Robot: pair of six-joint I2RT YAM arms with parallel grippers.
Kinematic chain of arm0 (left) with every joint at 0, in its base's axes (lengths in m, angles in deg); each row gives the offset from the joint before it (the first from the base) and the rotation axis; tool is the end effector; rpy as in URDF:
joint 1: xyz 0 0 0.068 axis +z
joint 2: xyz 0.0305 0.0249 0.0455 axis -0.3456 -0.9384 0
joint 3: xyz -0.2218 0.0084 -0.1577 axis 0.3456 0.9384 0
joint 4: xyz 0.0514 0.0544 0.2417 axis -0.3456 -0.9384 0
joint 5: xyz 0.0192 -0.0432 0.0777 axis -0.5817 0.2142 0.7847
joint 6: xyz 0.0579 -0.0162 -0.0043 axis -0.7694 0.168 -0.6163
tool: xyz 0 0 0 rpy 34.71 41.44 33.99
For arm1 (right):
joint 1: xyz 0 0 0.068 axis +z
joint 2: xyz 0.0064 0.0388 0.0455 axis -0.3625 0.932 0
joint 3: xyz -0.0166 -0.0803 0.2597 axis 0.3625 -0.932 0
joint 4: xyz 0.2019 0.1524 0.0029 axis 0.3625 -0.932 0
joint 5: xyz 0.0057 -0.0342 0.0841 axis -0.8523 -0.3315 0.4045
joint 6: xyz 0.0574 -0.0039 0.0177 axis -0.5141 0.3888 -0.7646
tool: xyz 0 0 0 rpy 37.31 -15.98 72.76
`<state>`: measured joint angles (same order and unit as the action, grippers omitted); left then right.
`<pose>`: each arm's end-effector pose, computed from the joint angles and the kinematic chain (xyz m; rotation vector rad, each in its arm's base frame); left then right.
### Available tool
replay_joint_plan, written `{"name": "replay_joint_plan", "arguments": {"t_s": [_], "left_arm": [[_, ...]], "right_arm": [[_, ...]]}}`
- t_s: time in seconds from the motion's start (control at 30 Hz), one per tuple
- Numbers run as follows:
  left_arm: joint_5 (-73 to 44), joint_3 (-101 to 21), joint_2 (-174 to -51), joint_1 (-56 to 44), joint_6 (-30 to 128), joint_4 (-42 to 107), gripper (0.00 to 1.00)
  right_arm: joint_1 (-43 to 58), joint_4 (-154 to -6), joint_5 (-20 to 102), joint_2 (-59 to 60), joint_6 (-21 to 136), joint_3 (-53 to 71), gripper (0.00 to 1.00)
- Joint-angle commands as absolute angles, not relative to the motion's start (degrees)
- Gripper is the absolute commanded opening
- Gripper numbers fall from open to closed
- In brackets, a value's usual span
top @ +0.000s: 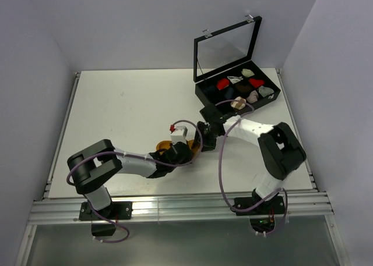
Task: Roll the socks
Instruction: Roll the sock at the center of the board.
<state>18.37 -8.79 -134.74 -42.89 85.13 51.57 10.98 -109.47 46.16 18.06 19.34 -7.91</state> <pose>0.1647 -0.2837 0.1412 0.0586 2.2072 -0.6451 0.2653 0.1789 0.1604 0.2620 2.9285 0.5942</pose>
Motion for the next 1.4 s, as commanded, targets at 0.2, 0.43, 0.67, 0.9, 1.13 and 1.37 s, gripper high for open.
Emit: {"name": "replay_joint_plan", "arguments": {"t_s": [0.2,0.43,0.67,0.9,1.13,1.37], "left_arm": [[4.52,2.29,-129.32,-34.02,98.17,56.21,0.00],[-1.81,8.45,-126.59,-29.62,106.16,61.66,0.02],[-5.42,13.11,-126.15,-26.54,111.18,65.97,0.04],[-6.64,15.92,-126.50,-25.31,114.70,68.96,0.05],[-7.62,18.21,-126.94,-24.52,117.25,71.77,0.06],[-8.49,19.35,-126.77,-24.08,118.13,72.48,0.05]], "right_arm": [[9.07,-85.20,47.60,-2.64,17.05,-23.59,0.64],[9.16,-70.78,54.01,-1.78,17.05,-31.51,0.64],[10.56,-60.85,57.27,3.92,16.79,-32.84,0.65],[13.99,-56.88,58.42,11.49,16.08,-31.61,0.65],[14.52,-51.88,59.55,16.67,14.33,-32.75,0.64],[14.43,-48.18,60.43,21.94,13.10,-32.05,0.60]]}}
